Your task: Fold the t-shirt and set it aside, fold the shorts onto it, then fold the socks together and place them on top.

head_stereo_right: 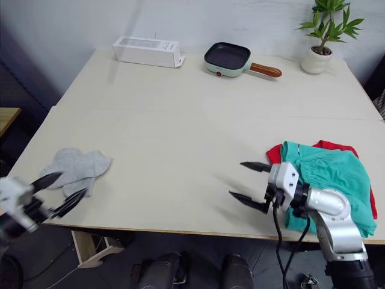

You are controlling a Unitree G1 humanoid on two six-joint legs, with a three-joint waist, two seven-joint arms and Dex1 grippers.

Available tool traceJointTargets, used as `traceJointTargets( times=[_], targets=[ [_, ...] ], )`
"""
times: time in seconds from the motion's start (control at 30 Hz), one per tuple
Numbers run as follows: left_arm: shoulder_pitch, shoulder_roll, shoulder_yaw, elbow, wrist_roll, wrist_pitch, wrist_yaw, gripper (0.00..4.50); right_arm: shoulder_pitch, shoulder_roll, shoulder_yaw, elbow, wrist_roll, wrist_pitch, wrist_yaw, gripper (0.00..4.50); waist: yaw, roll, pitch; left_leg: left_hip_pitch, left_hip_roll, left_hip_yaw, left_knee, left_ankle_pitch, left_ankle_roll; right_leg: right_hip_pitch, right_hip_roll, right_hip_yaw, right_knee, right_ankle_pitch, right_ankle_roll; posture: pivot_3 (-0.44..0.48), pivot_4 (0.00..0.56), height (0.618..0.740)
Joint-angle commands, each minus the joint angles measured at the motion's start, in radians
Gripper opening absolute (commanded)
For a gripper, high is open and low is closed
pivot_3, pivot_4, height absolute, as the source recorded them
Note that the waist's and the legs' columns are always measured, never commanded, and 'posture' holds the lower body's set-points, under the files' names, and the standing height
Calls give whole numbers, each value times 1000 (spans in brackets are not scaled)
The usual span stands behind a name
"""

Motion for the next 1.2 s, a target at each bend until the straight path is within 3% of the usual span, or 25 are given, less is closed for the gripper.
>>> traceJointTargets(
  times=[0.03, 0.17, 0.33, 0.53, 0.7, 0.9, 1.07, 1.2],
  targets=[
    [130, -54, 157, 25, -12, -56, 34, 4500, 65, 6, -21, 20, 49, -119, 94, 4476, 2, -2, 0, 1, 0, 0, 0, -1, 1, 0, 0, 0, 0, 0, 0, 0, 150, 740],
    [250, -97, 224, 108, 20, -94, 62, 4500, 127, -9, -17, 45, 61, -161, 154, 4476, 6, -3, 0, 1, 5, 0, 0, -4, 4, 2, -2, 2, -8, -1, -2, 0, 150, 740],
    [256, -48, 204, 55, -25, -9, 55, 4500, 131, 6, 6, -7, 81, -127, 135, 4476, 23, -4, -1, 0, 10, -1, -1, -6, 2, 0, 0, 4, -10, -5, -9, 0, 150, 740],
    [174, 121, 48, -56, 8, 120, 3, 4500, 79, 29, 58, -49, 81, -109, 106, 4476, 24, -2, -1, 0, 13, 0, -1, -7, -2, -4, 3, 3, -9, -6, -12, 0, 150, 740],
    [7, 276, -112, 143, 135, 59, -56, 4500, 21, 37, 99, -54, 63, -97, 88, 4476, 17, -3, -1, 1, 14, 9, -1, -7, -10, -8, 6, 1, 3, -4, -10, 0, 150, 740],
    [-207, 309, -284, 280, 233, 2, -46, 4500, 14, 40, 103, -51, 49, -100, 53, 4476, 22, -3, -1, 1, 16, 20, 0, -6, -8, -15, 14, 8, 10, -4, -10, 0, 150, 740],
    [-315, 304, -379, 350, 274, -1, -60, 3374, 35, 33, 93, -67, 40, -99, 21, 4500, 25, -3, -1, 11, 16, 26, -2, -8, -4, -13, 5, 19, 12, -4, -9, 0, 150, 740],
    [-371, 311, -415, 380, 268, 5, -94, 2042, 43, 29, 93, -78, 37, -98, 4, 4500, 25, -2, -1, 14, 16, 28, -4, -8, -4, -16, 4, 27, 13, -3, -9, 0, 150, 740]
  ],
)
